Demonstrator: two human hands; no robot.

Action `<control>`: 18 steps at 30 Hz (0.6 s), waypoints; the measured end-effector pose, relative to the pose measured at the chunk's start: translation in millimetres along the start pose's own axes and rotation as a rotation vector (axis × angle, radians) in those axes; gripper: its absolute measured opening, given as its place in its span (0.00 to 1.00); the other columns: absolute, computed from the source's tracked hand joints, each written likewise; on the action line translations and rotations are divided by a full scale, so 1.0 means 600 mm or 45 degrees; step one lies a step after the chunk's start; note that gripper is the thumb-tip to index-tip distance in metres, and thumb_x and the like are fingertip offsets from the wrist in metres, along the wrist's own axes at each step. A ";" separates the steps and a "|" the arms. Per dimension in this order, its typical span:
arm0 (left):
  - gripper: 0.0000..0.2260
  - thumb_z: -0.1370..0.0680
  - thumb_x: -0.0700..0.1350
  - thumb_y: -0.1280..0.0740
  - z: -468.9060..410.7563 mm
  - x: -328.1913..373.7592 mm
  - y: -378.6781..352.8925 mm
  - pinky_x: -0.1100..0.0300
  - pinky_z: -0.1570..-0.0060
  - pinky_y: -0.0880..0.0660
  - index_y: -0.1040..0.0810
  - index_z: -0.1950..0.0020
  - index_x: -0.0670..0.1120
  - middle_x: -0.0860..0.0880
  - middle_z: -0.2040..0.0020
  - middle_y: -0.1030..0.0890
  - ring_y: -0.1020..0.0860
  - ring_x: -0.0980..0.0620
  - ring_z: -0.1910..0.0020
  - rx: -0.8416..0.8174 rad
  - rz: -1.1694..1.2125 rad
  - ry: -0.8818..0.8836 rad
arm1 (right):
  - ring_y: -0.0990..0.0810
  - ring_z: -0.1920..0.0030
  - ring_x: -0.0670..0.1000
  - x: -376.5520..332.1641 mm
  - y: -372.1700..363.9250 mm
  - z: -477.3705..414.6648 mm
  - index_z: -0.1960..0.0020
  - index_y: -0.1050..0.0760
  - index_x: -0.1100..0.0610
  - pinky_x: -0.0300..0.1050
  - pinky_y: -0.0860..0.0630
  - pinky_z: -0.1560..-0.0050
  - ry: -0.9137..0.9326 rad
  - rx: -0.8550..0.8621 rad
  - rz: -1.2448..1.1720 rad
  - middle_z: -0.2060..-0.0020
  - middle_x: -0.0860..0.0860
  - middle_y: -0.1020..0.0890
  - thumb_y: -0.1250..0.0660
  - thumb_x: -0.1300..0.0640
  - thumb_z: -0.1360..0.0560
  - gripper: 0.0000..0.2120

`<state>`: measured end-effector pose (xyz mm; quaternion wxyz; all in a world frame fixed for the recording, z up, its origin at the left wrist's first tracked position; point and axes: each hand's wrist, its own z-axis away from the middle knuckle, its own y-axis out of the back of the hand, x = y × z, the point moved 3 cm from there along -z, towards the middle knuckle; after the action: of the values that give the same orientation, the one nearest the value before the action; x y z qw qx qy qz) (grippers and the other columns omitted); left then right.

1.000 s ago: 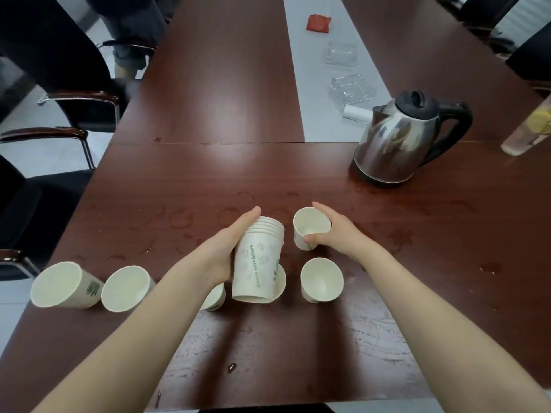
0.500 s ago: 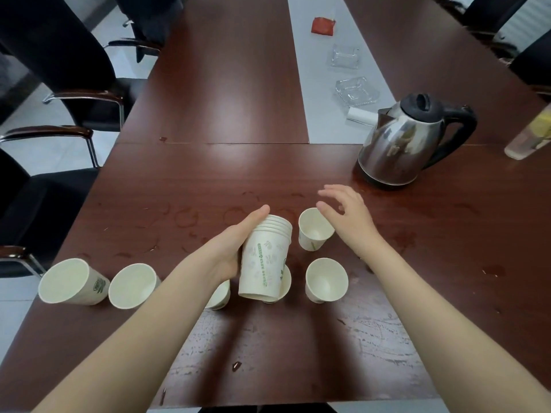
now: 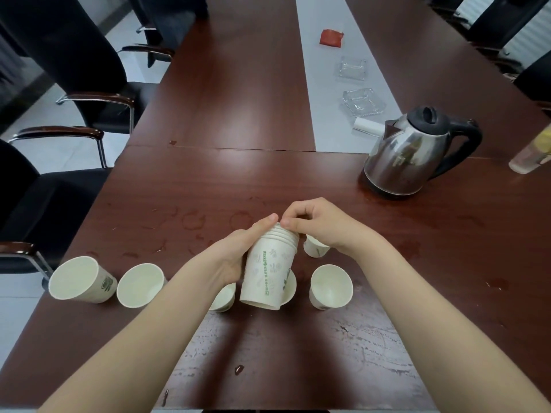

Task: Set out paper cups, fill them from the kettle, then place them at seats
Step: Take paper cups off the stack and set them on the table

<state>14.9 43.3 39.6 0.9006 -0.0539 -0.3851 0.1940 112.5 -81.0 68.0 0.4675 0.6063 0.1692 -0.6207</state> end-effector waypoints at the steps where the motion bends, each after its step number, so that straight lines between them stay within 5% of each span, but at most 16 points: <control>1: 0.34 0.40 0.59 0.27 0.003 0.000 0.002 0.46 0.44 0.23 0.21 0.42 0.36 0.37 0.46 0.18 0.19 0.41 0.50 0.005 -0.001 0.003 | 0.24 0.60 0.49 0.000 -0.002 -0.001 0.63 0.21 0.47 0.54 0.26 0.50 0.003 -0.001 0.014 0.64 0.46 0.20 0.31 0.56 0.24 0.10; 6: 0.24 0.30 0.55 0.29 0.005 0.003 0.006 0.50 0.53 0.21 0.21 0.45 0.36 0.41 0.57 0.17 0.18 0.44 0.59 0.068 0.025 0.003 | 0.24 0.59 0.49 -0.006 -0.012 -0.008 0.64 0.23 0.45 0.54 0.25 0.49 0.021 0.064 0.076 0.63 0.48 0.20 0.32 0.54 0.24 0.10; 13: 0.19 0.25 0.52 0.31 0.009 0.003 0.007 0.45 0.41 0.24 0.21 0.45 0.37 0.37 0.48 0.17 0.19 0.41 0.51 0.069 -0.039 0.029 | 0.27 0.64 0.42 -0.009 -0.011 -0.015 0.63 0.24 0.51 0.38 0.29 0.57 -0.004 0.173 0.066 0.67 0.43 0.23 0.34 0.58 0.22 0.11; 18: 0.14 0.23 0.50 0.34 0.012 -0.005 0.002 0.51 0.49 0.22 0.20 0.48 0.40 0.42 0.54 0.16 0.18 0.46 0.57 0.028 -0.061 0.021 | 0.28 0.72 0.37 0.004 0.010 -0.023 0.65 0.24 0.53 0.32 0.32 0.64 -0.052 0.266 -0.104 0.76 0.38 0.24 0.34 0.58 0.23 0.11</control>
<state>7.6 42.8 42.5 0.9086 -0.0363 -0.3768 0.1763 125.7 -74.2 65.4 0.3795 0.6315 0.1186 -0.6657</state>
